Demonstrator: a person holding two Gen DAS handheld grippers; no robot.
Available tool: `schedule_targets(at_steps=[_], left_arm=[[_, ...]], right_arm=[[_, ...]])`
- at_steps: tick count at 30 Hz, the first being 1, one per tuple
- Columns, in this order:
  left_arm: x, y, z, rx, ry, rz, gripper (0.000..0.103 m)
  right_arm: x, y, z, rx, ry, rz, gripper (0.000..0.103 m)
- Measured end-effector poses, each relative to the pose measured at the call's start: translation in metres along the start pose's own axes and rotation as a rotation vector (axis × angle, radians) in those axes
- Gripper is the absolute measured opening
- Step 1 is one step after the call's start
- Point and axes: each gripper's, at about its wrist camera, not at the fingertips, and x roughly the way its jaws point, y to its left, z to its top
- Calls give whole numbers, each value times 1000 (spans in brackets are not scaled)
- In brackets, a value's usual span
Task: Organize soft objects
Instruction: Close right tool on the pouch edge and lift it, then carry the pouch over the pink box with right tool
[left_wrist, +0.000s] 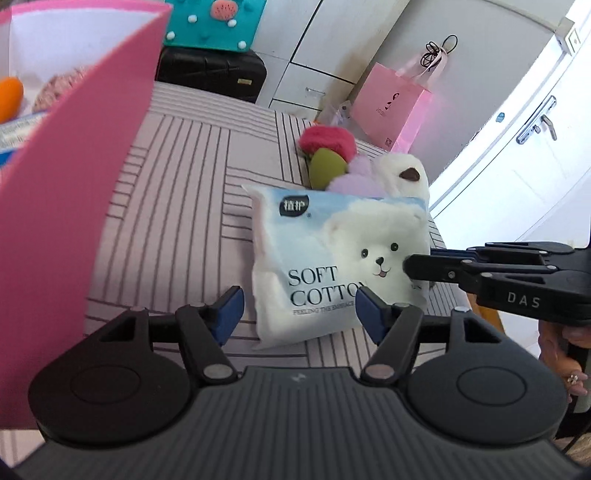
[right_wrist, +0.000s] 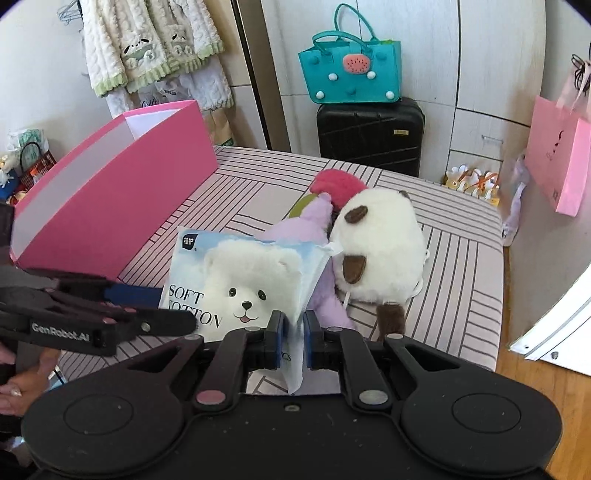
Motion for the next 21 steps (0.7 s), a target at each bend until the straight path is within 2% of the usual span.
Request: schedule_targets(at_steps=[5, 6, 7, 10, 13, 17, 21], left_arm=[[6, -3, -4, -16, -46, -1, 63], [7, -4, -4, -11, -46, 2, 60], [7, -5, -5, -1, -46, 12, 49], [4, -9, -4, 20, -35, 36, 34], [-7, -7, -3, 12, -3, 10, 32], [-32, -17, -8, 65, -17, 31, 32], [-55, -24, -13, 121, 2, 52, 32]], right_arm=[[3, -2, -1, 10, 3, 33, 14], [3, -4, -1, 12, 3, 42, 14], [3, -4, -1, 14, 2, 45, 14], [-1, -1, -1, 4, -3, 27, 15], [-11, 4, -1, 5, -5, 38, 15], [-25, 20, -5, -30, -17, 33, 15], [-36, 36, -12, -43, -19, 43, 18]])
